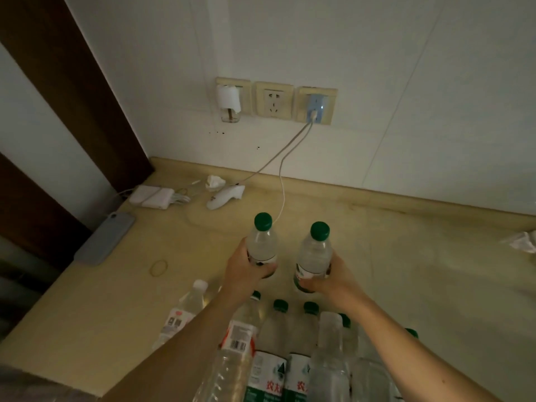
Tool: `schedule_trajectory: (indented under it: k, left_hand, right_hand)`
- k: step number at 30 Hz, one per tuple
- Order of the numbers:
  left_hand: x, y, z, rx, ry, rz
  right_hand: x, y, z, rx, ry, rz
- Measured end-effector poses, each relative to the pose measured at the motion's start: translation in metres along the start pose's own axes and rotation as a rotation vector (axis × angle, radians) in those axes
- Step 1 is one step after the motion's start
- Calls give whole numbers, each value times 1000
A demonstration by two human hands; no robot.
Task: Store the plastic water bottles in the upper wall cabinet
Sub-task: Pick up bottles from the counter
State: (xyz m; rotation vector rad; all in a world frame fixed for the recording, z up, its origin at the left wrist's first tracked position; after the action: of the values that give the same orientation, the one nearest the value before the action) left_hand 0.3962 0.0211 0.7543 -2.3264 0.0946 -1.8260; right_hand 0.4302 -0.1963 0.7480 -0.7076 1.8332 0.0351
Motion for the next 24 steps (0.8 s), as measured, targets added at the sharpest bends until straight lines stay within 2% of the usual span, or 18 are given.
schedule_trajectory:
  k: [5, 10, 16, 24]
  left_hand:
    - [26, -3, -15, -2, 69, -25]
    - [92, -9, -44, -65, 238, -68]
    - [210, -28, -100, -132, 464, -77]
    - [389, -54, -185, -171, 862, -108]
  right_hand:
    - [-27, -15, -33, 158, -67, 154]
    - [-82, -31, -90, 332, -212, 256]
    - [-169, -38, -179, 487, -421, 290]
    - [-314, -70, -294, 633, -786, 220]
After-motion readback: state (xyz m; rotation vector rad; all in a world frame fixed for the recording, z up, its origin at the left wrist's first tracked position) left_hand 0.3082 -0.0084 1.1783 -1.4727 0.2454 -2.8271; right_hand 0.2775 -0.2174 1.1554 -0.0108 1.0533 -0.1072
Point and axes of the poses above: each hand's wrist, its own z-axis towards the middle knuckle, its own y-axis out of the palm, x = y × z, the point moved 5 cm from there along z, towards the middle knuckle, and after that the axes turned 9 degrees about -x, right-handed, at the moved point
